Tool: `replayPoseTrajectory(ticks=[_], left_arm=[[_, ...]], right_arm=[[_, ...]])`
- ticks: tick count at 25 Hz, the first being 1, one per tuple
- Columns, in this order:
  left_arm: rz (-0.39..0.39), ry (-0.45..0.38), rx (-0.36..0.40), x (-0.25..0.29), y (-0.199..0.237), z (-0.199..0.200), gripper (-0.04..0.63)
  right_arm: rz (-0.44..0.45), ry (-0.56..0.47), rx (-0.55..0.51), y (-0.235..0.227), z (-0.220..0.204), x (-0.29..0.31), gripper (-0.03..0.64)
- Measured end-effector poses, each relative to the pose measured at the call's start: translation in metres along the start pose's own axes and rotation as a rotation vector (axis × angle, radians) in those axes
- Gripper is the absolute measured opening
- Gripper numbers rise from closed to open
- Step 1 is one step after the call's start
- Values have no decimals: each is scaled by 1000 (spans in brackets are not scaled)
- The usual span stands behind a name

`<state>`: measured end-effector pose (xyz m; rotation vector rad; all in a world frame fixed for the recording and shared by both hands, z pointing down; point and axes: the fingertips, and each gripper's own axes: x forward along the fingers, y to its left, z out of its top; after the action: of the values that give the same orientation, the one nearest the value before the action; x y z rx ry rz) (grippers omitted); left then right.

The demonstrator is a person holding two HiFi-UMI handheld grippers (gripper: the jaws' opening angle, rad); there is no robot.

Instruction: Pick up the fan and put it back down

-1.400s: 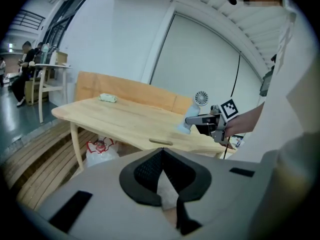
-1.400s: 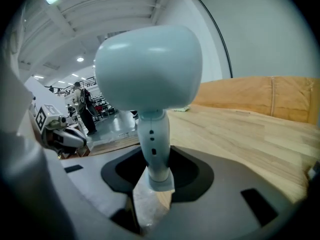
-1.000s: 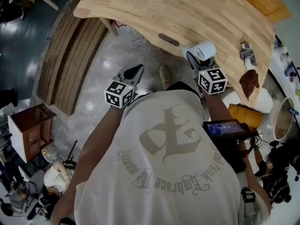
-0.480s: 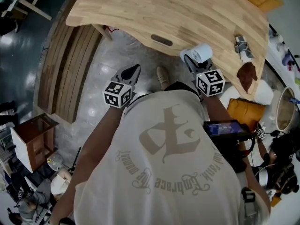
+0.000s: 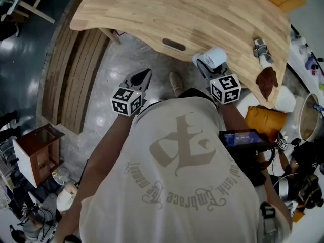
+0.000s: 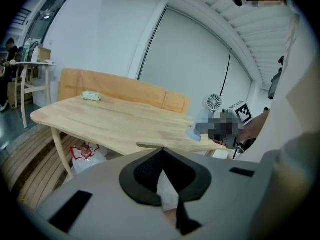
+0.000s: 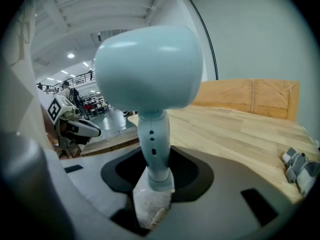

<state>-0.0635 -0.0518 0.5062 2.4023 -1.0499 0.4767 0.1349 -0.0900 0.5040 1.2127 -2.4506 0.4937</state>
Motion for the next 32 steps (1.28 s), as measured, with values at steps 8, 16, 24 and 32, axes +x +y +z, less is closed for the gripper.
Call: replayPoseTrajectory(ticks=[8, 16, 24, 32], left_arm=[[-17, -1, 7, 12, 2, 13, 11], [-29, -3, 7, 27, 1, 25, 11], [-1, 14, -13, 31, 18, 27, 11], [35, 22, -50, 37, 39, 30, 11]], right_arm=[[-17, 13, 2, -17, 5, 7, 149], [-49, 36, 34, -50, 2, 19, 149], [-57, 49, 33, -77, 10, 46, 149], [-56, 65, 33, -101, 20, 79, 149]])
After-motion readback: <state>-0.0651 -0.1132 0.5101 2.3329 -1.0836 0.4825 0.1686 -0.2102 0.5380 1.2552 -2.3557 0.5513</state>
